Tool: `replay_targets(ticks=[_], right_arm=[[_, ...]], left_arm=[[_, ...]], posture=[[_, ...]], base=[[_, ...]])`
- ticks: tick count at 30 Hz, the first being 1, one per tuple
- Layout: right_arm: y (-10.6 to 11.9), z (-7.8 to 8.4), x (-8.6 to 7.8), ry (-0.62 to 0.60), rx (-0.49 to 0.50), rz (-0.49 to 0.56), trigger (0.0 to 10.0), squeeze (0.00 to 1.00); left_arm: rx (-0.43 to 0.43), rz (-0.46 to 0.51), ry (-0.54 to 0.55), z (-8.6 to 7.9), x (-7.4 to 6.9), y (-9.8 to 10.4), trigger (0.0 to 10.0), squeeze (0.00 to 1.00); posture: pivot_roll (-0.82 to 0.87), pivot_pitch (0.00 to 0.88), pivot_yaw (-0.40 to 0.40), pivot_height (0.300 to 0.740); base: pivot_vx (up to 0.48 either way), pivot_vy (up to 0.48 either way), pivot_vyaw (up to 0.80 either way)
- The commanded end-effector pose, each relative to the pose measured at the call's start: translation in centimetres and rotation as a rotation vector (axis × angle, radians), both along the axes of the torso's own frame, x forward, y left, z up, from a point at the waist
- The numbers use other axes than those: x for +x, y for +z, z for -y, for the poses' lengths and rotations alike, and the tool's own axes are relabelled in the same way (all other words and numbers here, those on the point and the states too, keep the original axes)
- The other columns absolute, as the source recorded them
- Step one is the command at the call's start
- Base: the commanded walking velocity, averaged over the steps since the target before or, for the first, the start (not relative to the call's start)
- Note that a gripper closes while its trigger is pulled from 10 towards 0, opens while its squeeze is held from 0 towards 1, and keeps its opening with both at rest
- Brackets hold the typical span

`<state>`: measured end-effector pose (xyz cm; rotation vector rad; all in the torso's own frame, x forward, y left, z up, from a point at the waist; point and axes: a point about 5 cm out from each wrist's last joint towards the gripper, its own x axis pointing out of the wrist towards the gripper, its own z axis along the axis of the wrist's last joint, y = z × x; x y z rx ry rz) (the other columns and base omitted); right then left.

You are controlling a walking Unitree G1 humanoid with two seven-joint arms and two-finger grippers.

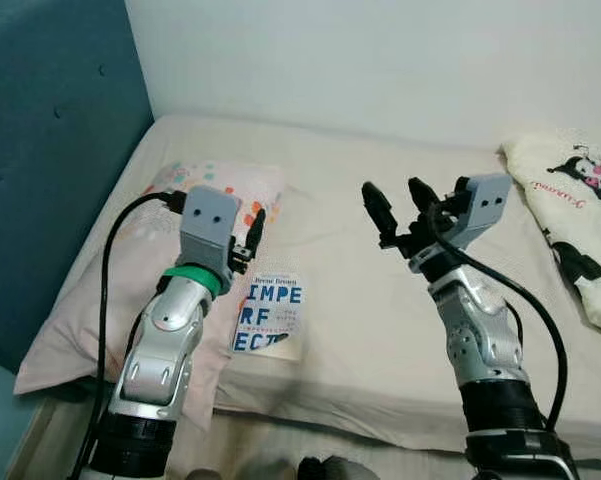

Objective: Clean up the room

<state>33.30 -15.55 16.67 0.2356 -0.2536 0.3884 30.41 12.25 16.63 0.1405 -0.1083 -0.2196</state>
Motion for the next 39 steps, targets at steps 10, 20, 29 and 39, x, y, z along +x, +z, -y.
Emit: replay_targets(ticks=[10, 20, 29, 39], right_arm=[[-0.44, 0.49, -0.29, -0.015, 0.005, -0.019, 10.0, 0.00], [-0.51, 0.42, -0.36, -0.012, 0.009, -0.024, 10.0, 0.00], [-0.61, 0.41, -0.47, -0.013, 0.009, -0.028, 10.0, 0.00], [-0.81, 0.37, -0.55, -0.013, 0.009, -0.035, 10.0, 0.00]], left_arm=[[0.009, -0.010, -0.017, 0.41, 0.08, -0.30, 10.0, 0.00], [0.008, -0.011, -0.017, 0.38, 0.06, -0.32, 10.0, 0.00], [0.009, -0.013, -0.023, 0.43, 0.04, -0.37, 10.0, 0.00], [0.009, -0.015, -0.025, 0.48, 0.03, -0.39, 10.0, 0.00]], posture=[[-0.01, 0.000, -0.038, 0.726], [-0.01, 0.000, -0.037, 0.726], [-0.01, 0.000, -0.034, 0.726], [-0.01, 0.000, -0.033, 0.726]], base=[[0.000, -0.462, 0.00], [0.000, -0.334, 0.00], [0.000, -0.356, 0.00], [0.000, -0.409, 0.00]])
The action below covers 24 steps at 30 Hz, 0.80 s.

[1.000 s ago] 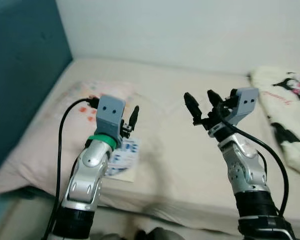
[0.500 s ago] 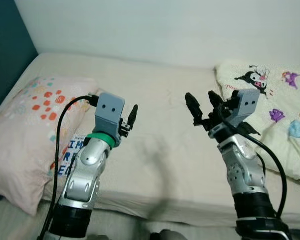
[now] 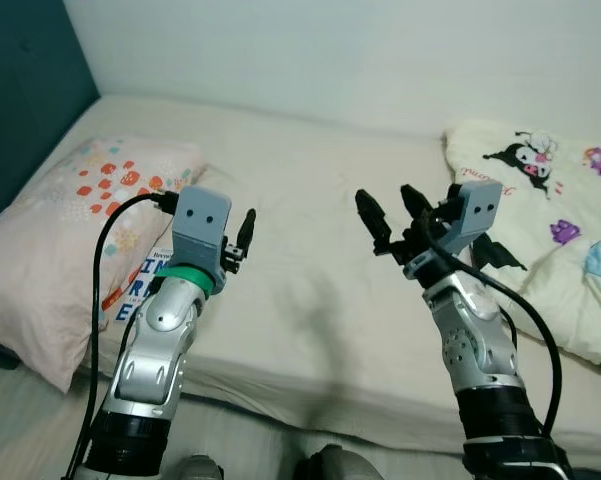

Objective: Clean up the room

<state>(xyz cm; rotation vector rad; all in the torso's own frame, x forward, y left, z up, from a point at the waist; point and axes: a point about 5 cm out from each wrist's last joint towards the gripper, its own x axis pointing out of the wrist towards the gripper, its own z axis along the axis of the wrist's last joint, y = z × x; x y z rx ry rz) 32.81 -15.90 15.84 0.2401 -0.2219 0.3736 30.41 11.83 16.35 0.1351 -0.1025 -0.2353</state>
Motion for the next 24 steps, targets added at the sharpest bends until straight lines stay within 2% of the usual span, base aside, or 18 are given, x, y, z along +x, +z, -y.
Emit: replay_targets(ticks=[1, 24], right_arm=[[0.02, 0.02, -0.06, -0.002, 0.009, -0.001, 10.0, 0.00], [-0.45, 0.29, 0.02, -0.028, -0.028, -0.033, 10.0, 0.00]], left_arm=[[0.012, -0.008, -0.010, 0.05, 0.03, -0.11, 10.0, 0.00], [0.005, -0.010, -0.018, 0.27, -0.02, -0.10, 10.0, 0.00]], posture=[[-0.01, 0.000, -0.033, 0.726], [-0.01, 0.000, -0.032, 0.740]], base=[[0.000, -0.412, 0.00], [0.000, -0.414, 0.00]])
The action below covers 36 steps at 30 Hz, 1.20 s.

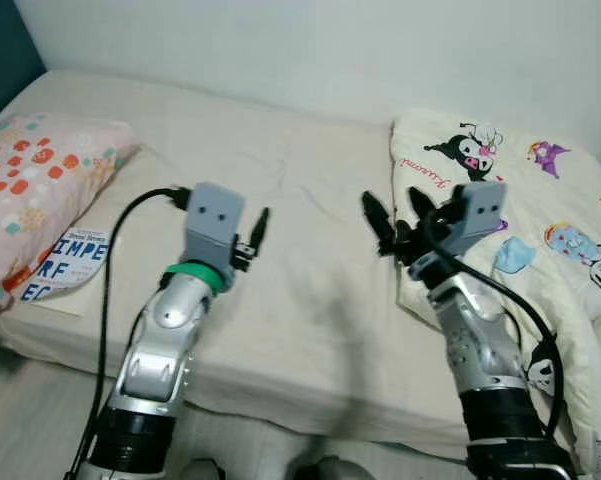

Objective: Clean up the room

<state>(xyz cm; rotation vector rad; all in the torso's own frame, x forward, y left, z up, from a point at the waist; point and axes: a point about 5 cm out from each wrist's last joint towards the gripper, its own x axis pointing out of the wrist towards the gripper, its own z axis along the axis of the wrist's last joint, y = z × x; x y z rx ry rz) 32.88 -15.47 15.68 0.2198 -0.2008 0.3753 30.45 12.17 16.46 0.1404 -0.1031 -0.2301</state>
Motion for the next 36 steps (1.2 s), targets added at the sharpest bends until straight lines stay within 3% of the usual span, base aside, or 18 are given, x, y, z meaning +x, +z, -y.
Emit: replay_targets(ticks=[1, 22, 28, 36], right_arm=[[-0.28, 0.77, -0.08, -0.033, -0.004, -0.017, 10.0, 0.00], [-0.76, 0.94, -0.22, -0.034, 0.011, -0.049, 10.0, 0.00], [-0.83, 0.98, -0.19, -0.041, 0.016, -0.059, 10.0, 0.00], [-1.01, 1.25, -0.09, -0.065, 0.004, -0.071, 10.0, 0.00]], left_arm=[[0.000, -0.012, -0.025, 0.66, -0.06, -0.22, 10.0, 0.00], [-0.004, -0.016, -0.034, 0.90, -0.09, -0.28, 10.0, 0.00], [-0.004, -0.017, -0.037, 0.93, -0.11, -0.31, 10.0, 0.00], [0.008, -0.039, -0.032, 0.97, -0.03, -0.63, 10.0, 0.00]], posture=[[-0.02, 0.000, -0.031, 0.740], [-0.02, 0.006, -0.031, 0.740], [-0.02, 0.006, -0.030, 0.740], [-0.02, 0.005, -0.028, 0.740]], base=[[0.000, -0.416, 0.00], [0.000, -0.414, 0.00], [0.000, -0.413, -0.80], [0.000, -0.259, 0.00]])
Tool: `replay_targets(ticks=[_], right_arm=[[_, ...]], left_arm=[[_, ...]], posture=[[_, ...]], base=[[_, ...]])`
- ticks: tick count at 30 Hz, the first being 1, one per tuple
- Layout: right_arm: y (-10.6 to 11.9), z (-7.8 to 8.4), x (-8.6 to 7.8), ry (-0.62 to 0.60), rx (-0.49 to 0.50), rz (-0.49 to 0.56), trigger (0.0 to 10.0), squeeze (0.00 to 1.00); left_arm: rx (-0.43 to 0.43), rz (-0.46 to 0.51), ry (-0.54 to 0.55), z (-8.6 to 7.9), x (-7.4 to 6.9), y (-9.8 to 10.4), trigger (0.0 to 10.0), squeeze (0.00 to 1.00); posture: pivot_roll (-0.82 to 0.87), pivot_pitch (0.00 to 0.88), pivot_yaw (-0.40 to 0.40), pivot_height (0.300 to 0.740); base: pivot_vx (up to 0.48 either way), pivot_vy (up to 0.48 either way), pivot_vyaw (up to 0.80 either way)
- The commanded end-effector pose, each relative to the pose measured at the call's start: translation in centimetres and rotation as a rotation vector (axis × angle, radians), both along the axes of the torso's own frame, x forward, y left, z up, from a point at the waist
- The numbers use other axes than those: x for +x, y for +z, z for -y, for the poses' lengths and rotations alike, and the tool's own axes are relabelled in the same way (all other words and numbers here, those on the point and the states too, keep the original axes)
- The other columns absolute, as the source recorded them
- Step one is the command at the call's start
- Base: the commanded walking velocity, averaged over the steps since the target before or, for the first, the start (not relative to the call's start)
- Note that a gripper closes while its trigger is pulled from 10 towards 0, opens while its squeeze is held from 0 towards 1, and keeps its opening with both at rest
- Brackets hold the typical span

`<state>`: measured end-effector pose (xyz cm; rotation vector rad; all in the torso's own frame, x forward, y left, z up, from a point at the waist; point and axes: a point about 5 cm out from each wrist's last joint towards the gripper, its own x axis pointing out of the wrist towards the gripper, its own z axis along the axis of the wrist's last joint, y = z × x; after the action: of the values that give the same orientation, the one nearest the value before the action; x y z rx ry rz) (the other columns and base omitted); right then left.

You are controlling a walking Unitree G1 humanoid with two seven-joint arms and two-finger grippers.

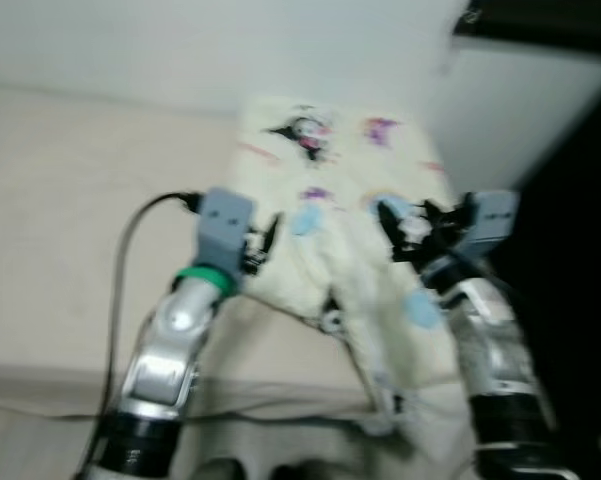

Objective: Clean up the room

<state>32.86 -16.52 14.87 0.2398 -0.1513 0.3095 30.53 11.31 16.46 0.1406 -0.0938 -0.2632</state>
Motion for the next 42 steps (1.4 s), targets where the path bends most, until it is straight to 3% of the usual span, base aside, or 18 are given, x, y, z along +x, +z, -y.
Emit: replay_targets(ticks=[1, 23, 42], right_arm=[[-0.2, 0.2, -0.1, -0.007, -0.011, -0.012, 10.0, 0.00], [-0.8, -0.1, -0.5, -0.004, -0.046, -0.014, 10.0, 0.00], [-1.4, -0.8, -1.0, 0.017, -0.044, -0.013, 10.0, 0.00]], left_arm=[[0.006, -0.028, 0.000, 0.1, -0.1, -0.6, 10.0, 0.00], [0.005, -0.027, 0.008, 0.0, -0.1, -0.7, 10.0, 0.00], [0.018, -0.033, 0.002, 0.2, -0.2, -0.9, 10.0, 0.00]], posture=[[-0.02, 0.005, -0.028, 0.740], [-0.03, 0.011, -0.017, 0.740], [-0.03, 0.026, -0.006, 0.655]], base=[[0.000, 0.000, 0.00], [0.000, 0.000, 0.00], [0.000, 0.000, 0.00]])
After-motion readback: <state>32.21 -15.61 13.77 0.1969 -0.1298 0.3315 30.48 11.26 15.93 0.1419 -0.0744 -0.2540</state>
